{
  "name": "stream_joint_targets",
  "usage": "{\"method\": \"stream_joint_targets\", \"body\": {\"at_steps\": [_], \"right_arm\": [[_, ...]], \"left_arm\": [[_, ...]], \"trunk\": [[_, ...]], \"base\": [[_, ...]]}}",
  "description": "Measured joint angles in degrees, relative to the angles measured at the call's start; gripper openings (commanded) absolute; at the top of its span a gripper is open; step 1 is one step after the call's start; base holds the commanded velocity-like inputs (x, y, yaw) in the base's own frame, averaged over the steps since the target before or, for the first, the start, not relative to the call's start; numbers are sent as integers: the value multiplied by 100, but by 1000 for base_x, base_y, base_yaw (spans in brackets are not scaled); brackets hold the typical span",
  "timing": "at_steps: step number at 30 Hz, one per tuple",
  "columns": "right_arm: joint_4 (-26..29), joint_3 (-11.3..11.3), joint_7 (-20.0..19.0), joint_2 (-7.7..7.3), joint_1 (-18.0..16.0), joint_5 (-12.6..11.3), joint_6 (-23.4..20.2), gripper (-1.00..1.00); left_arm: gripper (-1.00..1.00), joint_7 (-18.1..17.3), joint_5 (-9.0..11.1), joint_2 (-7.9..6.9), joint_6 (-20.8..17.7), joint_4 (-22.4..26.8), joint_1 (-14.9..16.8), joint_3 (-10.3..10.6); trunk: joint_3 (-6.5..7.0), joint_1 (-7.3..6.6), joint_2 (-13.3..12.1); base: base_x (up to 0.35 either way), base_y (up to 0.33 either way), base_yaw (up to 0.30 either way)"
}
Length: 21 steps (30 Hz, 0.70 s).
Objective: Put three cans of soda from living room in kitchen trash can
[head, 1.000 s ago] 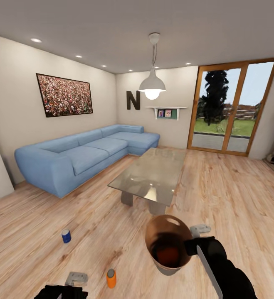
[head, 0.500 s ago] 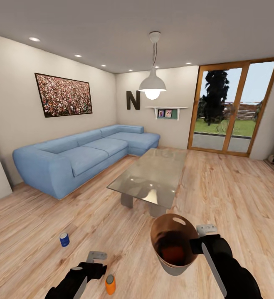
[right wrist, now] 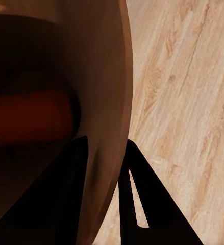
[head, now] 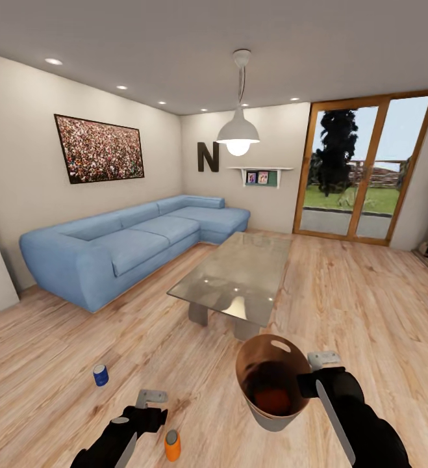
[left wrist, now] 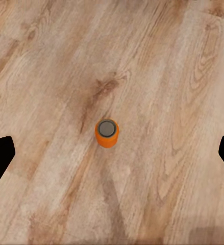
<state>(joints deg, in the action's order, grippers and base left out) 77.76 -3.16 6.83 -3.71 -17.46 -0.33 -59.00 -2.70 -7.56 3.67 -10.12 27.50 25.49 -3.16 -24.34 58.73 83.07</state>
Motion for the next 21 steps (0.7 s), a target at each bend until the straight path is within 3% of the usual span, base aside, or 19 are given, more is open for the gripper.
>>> {"method": "stream_joint_targets", "body": {"at_steps": [8, 21], "right_arm": [[8, 0, -5, 1, 0, -4, 0, -100], [9, 0, -4, 2, 0, 7, -1, -100]], "left_arm": [[100, -2, 5, 2, 9, 8, 0, 0], [100, -3, 9, 8, 10, 10, 0, 0]], "trunk": [[0, 0, 0], [197, -242, -441]], "base": [[0, 0, 0], [0, 0, 0]]}}
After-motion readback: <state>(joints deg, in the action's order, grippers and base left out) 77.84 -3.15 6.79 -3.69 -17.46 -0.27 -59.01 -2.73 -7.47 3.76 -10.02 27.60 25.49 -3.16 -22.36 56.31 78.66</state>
